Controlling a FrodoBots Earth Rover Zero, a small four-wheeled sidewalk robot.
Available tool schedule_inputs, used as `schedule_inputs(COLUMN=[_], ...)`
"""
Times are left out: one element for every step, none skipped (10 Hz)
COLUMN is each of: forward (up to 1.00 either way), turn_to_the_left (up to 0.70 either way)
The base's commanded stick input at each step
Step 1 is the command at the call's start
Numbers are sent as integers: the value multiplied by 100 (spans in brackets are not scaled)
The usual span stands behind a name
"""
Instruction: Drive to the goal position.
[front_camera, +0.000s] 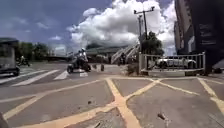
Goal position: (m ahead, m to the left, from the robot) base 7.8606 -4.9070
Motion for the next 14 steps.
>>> schedule_inputs(forward=[70, 70, 70, 70, 70, 70, 70, 70, 70, 70, 56, 45, 45, 45], turn_to_the_left=[0, 0, 0, 0, 0, 0, 0, 0, 0, 0, 0, 0, 0, 0])
